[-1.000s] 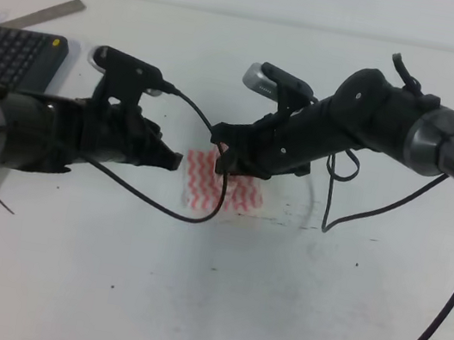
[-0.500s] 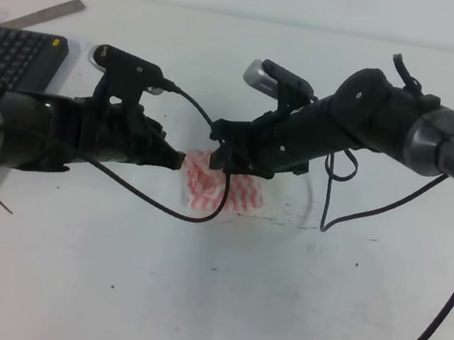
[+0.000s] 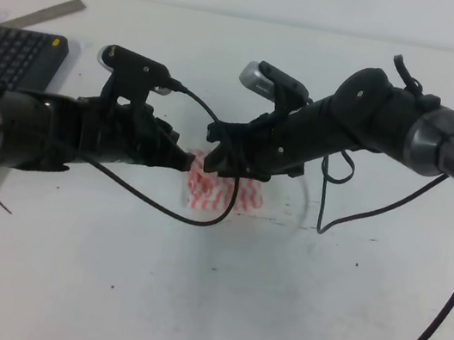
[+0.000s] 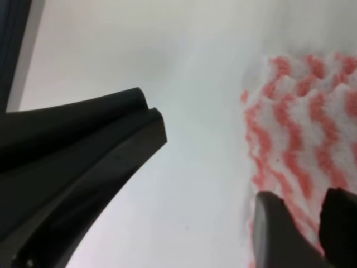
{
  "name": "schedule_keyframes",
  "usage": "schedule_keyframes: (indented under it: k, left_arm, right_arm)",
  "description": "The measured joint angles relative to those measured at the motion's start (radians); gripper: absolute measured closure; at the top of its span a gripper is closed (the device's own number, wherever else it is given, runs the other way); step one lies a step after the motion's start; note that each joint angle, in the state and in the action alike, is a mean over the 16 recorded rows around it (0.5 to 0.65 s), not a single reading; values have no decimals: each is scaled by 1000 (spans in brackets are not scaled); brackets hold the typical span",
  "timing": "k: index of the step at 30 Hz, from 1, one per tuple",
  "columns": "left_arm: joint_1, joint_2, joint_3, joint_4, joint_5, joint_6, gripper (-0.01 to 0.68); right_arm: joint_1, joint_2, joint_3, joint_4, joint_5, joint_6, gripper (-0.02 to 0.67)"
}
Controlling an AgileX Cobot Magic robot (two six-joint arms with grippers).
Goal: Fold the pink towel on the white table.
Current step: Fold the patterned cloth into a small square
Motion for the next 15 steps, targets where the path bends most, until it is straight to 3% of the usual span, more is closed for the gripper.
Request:
schedule_keyframes:
  k: [15]
  left_arm:
    - [2,0,0,0,25,-9,630]
  right_arm:
    - [0,32,-4,37,66,-20,507]
